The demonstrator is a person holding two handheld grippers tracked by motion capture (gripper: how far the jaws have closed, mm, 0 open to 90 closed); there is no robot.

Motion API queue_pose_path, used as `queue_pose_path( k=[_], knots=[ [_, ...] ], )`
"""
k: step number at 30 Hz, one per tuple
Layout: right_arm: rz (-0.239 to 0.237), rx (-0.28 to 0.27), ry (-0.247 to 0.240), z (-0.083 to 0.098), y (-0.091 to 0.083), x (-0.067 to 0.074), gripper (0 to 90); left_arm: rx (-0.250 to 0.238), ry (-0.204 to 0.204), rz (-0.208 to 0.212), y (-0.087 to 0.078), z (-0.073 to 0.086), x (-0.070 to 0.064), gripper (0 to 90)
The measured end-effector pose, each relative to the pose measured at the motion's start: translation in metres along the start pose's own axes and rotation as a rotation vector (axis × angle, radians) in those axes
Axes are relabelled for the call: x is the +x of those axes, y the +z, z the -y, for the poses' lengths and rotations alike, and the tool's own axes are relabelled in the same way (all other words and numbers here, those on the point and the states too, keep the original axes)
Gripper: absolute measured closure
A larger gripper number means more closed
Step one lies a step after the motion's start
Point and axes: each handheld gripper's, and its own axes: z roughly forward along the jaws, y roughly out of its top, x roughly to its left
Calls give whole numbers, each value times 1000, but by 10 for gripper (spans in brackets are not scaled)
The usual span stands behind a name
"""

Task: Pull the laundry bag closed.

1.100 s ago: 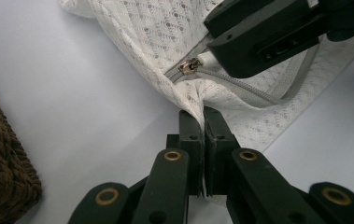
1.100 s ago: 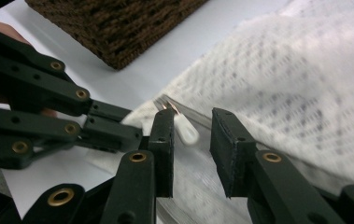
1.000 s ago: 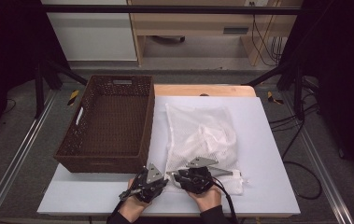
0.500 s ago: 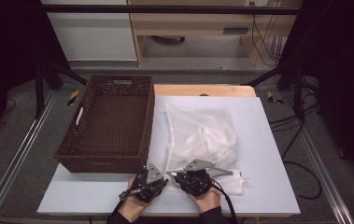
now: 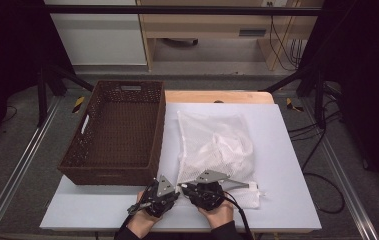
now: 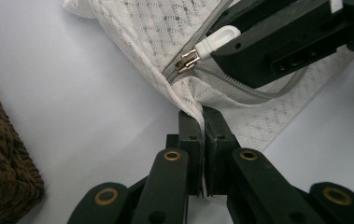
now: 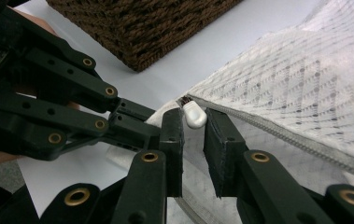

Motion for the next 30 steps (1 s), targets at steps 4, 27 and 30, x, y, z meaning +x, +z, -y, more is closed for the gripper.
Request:
queue_pose_path(
  k=[4,27,30],
  knots=[
    [-5,-9,-2,-1,-1,1,800,0,0,2,0,0,0,864],
    [19,-2,4,-14,8,4,833,0,1,-1,0,0,0,860],
    [26,1,4,-14,7,4,838,-6,-6,6,0,0,1,833]
  ],
)
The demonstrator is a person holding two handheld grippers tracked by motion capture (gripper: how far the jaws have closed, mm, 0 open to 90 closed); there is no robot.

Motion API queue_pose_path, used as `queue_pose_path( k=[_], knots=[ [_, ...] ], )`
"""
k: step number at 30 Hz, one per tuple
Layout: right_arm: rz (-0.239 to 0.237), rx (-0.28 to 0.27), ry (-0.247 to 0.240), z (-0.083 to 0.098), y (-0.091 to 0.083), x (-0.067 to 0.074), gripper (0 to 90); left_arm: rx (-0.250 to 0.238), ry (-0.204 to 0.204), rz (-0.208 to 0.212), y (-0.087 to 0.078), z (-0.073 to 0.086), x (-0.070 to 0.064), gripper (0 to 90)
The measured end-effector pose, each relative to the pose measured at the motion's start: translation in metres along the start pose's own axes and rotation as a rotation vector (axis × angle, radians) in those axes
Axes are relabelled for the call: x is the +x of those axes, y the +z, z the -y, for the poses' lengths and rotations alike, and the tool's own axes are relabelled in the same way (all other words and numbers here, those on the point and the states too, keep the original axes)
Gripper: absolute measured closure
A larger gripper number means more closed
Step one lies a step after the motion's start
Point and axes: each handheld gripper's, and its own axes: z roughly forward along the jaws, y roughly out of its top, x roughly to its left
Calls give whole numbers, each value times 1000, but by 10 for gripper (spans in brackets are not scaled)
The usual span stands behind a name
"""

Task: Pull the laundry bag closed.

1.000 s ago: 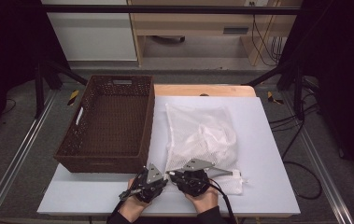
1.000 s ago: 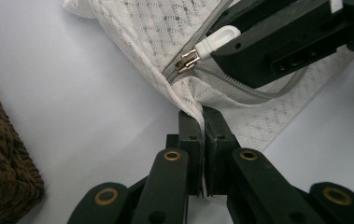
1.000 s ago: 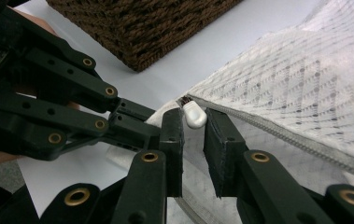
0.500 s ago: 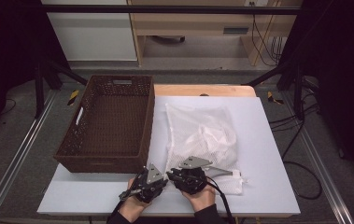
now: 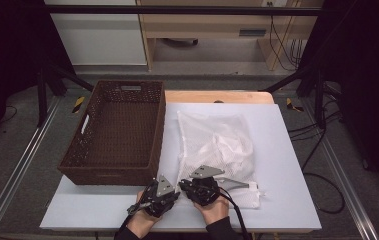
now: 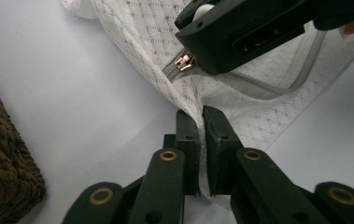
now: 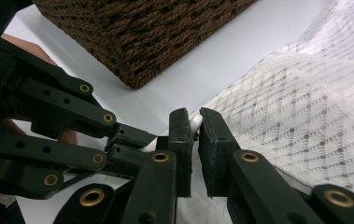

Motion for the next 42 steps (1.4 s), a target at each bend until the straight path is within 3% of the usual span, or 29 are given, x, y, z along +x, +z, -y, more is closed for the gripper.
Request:
queue_pose_path(
  k=[5,7,10,12,14,16,35,40,42],
  knots=[
    [0,-14,-2,-2,-5,-2,843,-34,-36,10,-4,-2,6,636],
    [-3,-23,3,-3,-7,-3,844,-41,-59,20,-3,-2,9,606],
    [-5,-29,-6,-6,-9,-3,847,-44,-65,32,1,-3,11,656],
    [-13,-31,-1,-7,-10,-2,849,-46,-79,41,3,-3,12,738],
    [-18,-38,-6,-8,-9,-2,851,-43,-72,40,3,-3,11,842],
    [-16,-37,-10,-8,-10,-3,857,-42,-55,25,2,-4,9,866],
    [-11,-30,2,-8,-15,-7,863,-36,-38,-17,-3,-7,2,878],
    [-17,-35,3,-8,-15,-7,863,-58,-40,8,-3,-8,3,868],
    [-18,-40,3,-8,-15,-8,863,-70,-36,16,-3,-8,4,798]
  ],
)
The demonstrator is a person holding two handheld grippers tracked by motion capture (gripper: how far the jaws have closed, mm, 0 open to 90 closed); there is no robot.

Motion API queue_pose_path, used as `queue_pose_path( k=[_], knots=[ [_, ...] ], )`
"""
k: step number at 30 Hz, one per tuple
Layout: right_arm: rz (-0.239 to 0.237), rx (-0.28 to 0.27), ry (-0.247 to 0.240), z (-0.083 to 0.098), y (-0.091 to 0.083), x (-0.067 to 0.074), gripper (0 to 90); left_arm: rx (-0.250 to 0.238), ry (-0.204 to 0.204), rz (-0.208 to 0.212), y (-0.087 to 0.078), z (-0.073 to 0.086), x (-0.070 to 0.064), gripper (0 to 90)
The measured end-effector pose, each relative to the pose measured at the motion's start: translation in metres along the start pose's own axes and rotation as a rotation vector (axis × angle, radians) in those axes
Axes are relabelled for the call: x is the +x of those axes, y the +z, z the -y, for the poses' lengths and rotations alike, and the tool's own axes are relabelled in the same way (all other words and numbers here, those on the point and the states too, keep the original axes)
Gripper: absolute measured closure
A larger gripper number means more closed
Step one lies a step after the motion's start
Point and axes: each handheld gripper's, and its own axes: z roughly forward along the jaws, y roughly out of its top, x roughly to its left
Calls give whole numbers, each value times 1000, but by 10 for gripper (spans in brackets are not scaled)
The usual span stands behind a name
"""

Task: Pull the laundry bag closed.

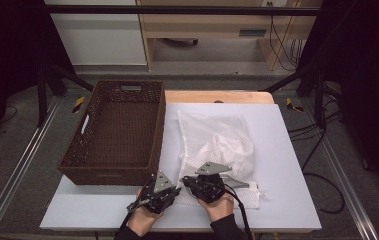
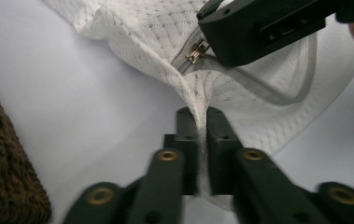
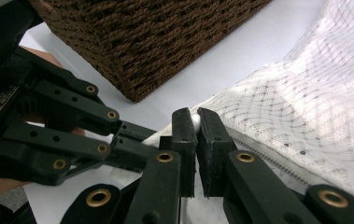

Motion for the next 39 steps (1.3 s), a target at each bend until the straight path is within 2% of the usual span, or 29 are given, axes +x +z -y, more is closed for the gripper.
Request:
queue_pose_path(
  k=[2,5,8,11,13,21,27,32,34,36,37,39],
  knots=[
    [0,-1,-6,0,0,0,863,-4,5,7,0,-1,1,712],
    [2,-2,-2,0,0,1,863,-28,-9,16,-2,-3,3,674],
    [2,-5,-5,1,0,2,862,-28,-30,28,-1,-3,6,711],
    [0,-8,-9,0,0,2,863,-20,-45,29,3,-4,6,826],
    [2,-7,-7,0,-1,2,862,-23,-34,16,3,-4,4,869],
    [17,-9,-6,1,-2,2,864,-17,-20,-42,-2,-5,-1,882],
    [18,-19,6,1,-4,0,865,-34,-28,-45,-8,-7,-2,884],
    [22,-23,6,-1,-5,1,865,-47,-10,-46,-10,-9,-3,881],
    [23,-27,6,-1,-6,1,864,-39,-2,-19,-8,-11,-3,857],
    [22,-25,7,-1,-7,0,864,-47,2,-23,-8,-12,-2,713],
    [22,-26,5,-1,-7,0,864,-53,-8,-3,-9,-12,0,701],
    [22,-26,1,-1,-7,0,863,-54,-12,1,-9,-14,2,676]
  ],
)
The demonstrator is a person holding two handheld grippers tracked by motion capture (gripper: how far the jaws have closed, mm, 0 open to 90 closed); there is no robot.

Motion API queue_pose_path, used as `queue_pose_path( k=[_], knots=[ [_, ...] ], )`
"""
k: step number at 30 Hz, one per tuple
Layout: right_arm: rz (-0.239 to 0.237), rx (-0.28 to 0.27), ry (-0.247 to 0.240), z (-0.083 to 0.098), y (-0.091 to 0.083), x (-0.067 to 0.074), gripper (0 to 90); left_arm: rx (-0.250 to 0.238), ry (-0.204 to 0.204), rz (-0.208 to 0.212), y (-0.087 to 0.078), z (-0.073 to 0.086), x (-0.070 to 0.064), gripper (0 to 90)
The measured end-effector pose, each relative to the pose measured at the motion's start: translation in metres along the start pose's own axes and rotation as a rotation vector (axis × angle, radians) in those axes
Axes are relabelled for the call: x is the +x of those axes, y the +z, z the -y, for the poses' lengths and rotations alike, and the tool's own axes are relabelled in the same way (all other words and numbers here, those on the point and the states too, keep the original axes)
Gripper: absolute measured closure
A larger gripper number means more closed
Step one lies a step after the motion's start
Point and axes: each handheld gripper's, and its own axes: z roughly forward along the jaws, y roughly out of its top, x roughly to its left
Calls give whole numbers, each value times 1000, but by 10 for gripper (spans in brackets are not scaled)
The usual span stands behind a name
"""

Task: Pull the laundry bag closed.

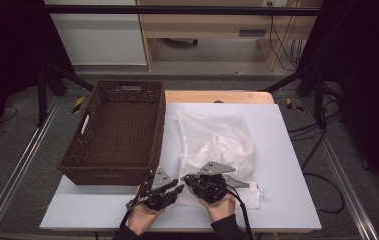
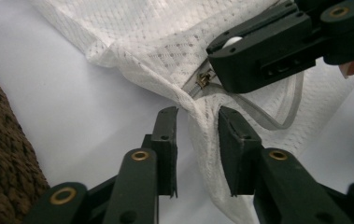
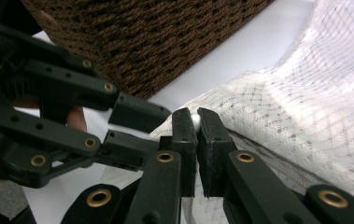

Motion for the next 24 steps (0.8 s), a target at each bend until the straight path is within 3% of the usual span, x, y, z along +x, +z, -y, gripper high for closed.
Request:
queue_pose_path(
  k=[5,12,17,22,24],
  knots=[
    [3,3,-8,-2,0,2,864,-6,-35,25,0,-1,4,681],
    [12,7,-11,-1,0,0,864,-25,-32,17,-11,-5,6,646],
    [8,2,-15,-1,0,1,864,-1,-39,10,-3,-6,7,637],
    [-5,-4,-16,-1,0,2,864,18,-68,30,4,-5,11,746],
    [-8,-5,-11,-1,0,3,864,14,-59,19,3,-5,9,799]
  ],
)
